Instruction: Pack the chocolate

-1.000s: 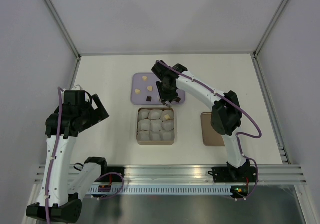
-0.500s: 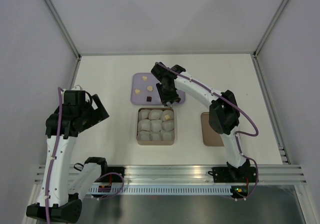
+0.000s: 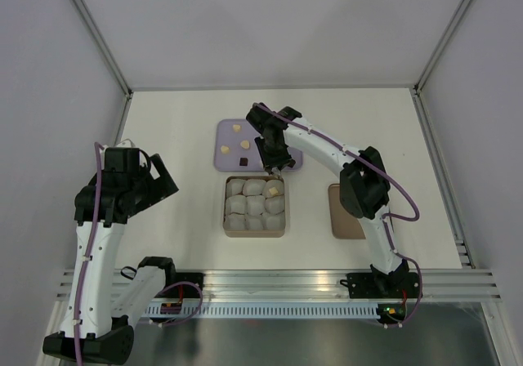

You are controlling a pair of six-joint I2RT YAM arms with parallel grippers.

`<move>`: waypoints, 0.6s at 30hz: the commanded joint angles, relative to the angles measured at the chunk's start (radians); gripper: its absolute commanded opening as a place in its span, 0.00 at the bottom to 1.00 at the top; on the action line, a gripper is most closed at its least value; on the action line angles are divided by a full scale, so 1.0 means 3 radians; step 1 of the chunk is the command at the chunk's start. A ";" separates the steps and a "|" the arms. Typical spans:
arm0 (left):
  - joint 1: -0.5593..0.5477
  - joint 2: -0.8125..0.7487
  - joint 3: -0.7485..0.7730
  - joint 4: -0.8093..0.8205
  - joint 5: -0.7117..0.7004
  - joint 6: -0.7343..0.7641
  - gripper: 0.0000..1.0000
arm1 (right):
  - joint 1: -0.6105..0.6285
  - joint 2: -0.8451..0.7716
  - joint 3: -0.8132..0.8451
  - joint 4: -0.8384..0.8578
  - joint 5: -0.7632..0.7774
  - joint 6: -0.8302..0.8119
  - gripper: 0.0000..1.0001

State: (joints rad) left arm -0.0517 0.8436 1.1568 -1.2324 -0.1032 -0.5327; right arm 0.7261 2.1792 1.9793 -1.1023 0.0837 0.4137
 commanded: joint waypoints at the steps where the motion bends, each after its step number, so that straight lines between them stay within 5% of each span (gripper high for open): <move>1: 0.0009 -0.0036 0.0066 -0.0039 -0.0014 -0.0004 1.00 | -0.0012 0.0048 0.0126 0.0013 0.0007 -0.0039 0.40; 18: 0.0009 -0.0046 0.0071 -0.0044 -0.0019 0.0001 1.00 | -0.0012 0.0048 0.0121 0.0069 0.0002 -0.0019 0.29</move>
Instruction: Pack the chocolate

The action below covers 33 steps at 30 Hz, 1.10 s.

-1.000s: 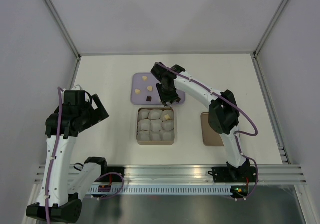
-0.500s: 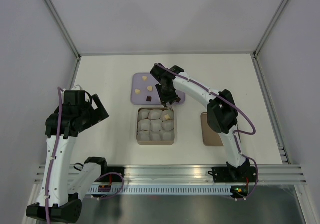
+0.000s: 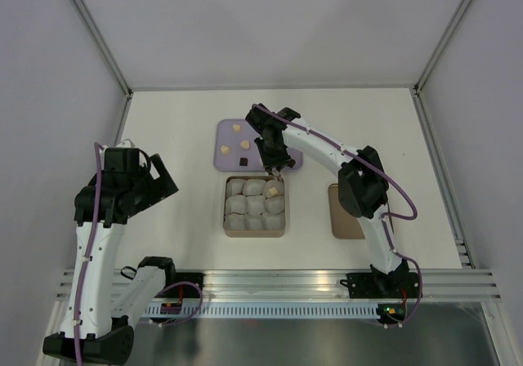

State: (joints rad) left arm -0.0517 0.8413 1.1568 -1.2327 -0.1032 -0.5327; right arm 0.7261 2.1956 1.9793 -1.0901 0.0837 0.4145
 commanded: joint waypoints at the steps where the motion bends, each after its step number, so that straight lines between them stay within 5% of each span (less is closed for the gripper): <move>1: 0.0009 -0.0038 0.0066 -0.0038 -0.0019 0.0001 1.00 | -0.0012 -0.0007 0.0121 0.0034 0.0002 -0.0021 0.28; 14: 0.0009 -0.0048 0.0081 -0.0063 -0.0019 0.0001 0.99 | -0.0022 -0.0063 0.0316 0.0024 0.0063 -0.0006 0.17; 33: 0.0009 -0.0105 0.0015 -0.0048 0.0098 -0.0075 1.00 | -0.0017 -0.0758 -0.0047 0.0064 -0.0084 0.0080 0.16</move>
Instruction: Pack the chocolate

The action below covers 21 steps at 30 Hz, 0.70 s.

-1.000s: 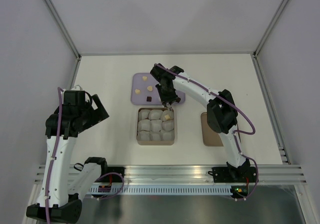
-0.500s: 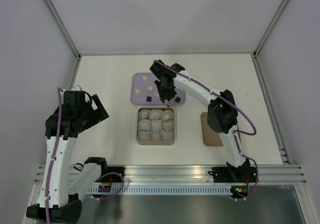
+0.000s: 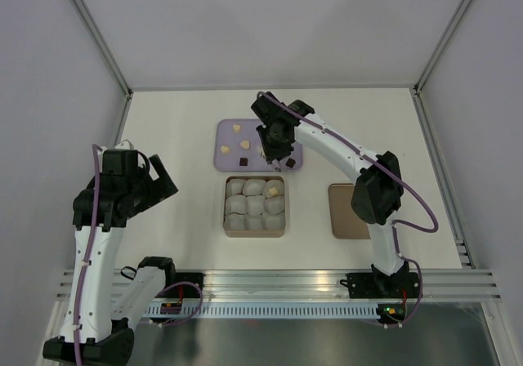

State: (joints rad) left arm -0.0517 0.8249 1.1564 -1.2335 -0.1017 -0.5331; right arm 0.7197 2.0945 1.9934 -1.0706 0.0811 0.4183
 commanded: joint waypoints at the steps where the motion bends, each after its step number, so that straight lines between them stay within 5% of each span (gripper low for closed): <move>1: 0.0009 -0.0045 0.0021 -0.0035 0.0185 -0.0054 1.00 | 0.0015 -0.0482 -0.0201 0.0020 -0.0076 0.0068 0.16; 13: 0.0009 -0.0055 -0.0255 0.0286 0.0523 -0.0283 0.99 | 0.0531 -0.1178 -0.0882 0.0025 -0.0096 0.0446 0.16; 21: 0.0004 -0.0009 -0.0322 0.0496 0.0641 -0.0360 0.99 | 0.0684 -0.1107 -0.1066 0.0168 -0.0112 0.0482 0.16</move>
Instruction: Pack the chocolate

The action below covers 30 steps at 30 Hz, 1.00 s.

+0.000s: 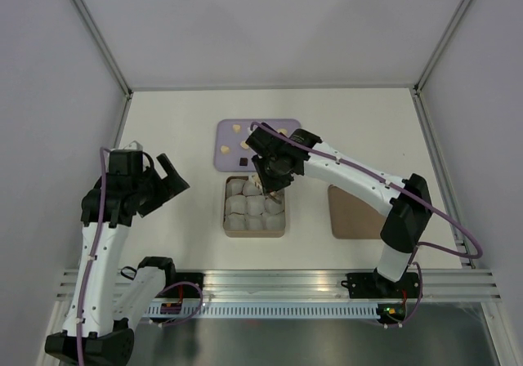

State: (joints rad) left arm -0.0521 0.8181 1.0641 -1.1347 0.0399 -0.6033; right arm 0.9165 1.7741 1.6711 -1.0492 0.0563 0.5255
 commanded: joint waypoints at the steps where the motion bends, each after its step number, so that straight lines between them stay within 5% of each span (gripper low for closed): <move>1: 0.0005 0.0014 -0.0024 0.0187 0.0169 -0.0116 1.00 | 0.0028 -0.0018 0.0008 0.0107 -0.0034 0.0120 0.16; 30: -0.0062 0.0193 -0.0224 0.0535 0.0327 -0.0111 0.99 | 0.0105 0.0340 -0.0073 0.0394 0.0012 0.0125 0.17</move>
State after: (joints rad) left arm -0.0616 0.8783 0.9936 -1.0142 0.1112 -0.6079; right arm 0.9405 1.8606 1.6295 -0.9535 0.0494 0.5537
